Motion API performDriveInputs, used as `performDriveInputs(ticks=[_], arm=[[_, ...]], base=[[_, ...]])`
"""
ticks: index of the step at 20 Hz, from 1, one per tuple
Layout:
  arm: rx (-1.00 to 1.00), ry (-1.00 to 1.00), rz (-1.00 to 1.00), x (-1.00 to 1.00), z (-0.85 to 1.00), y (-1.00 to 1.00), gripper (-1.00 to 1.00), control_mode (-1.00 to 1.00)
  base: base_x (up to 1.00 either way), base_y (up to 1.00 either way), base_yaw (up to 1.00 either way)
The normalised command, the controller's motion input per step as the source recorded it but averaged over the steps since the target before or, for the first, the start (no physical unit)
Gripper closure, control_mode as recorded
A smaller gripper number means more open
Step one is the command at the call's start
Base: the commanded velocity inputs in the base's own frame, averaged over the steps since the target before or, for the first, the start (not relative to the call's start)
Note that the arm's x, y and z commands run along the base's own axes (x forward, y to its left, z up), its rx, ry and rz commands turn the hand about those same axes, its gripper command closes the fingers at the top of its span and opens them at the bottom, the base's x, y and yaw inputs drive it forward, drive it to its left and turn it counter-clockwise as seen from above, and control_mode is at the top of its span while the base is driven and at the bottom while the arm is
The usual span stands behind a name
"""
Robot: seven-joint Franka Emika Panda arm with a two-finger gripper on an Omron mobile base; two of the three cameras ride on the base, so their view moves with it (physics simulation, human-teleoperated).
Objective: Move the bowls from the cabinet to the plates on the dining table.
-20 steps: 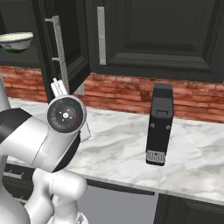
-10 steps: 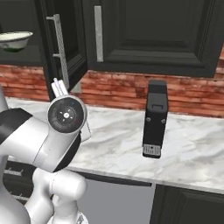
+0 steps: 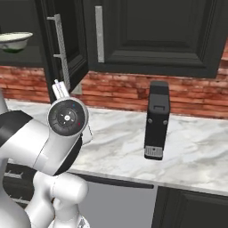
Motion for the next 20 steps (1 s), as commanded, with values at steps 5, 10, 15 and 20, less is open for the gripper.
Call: performDriveInputs(ticks=[5, 10, 15, 20], arm=[[0.00, 0.00, 0.00, 0.00, 0.00, 0.00, -1.00, 1.00], [0.00, 0.00, 0.00, 0.00, 0.00, 0.00, -1.00, 1.00], [0.00, 0.00, 0.00, 0.00, 0.00, 0.00, -1.00, 1.00], [0.00, 0.00, 0.00, 0.00, 0.00, 0.00, -1.00, 1.00]], base=[[0.47, 0.25, 0.00], [0.39, -0.07, 0.00], [-0.23, 0.14, -0.01], [-0.36, 0.46, -0.04]])
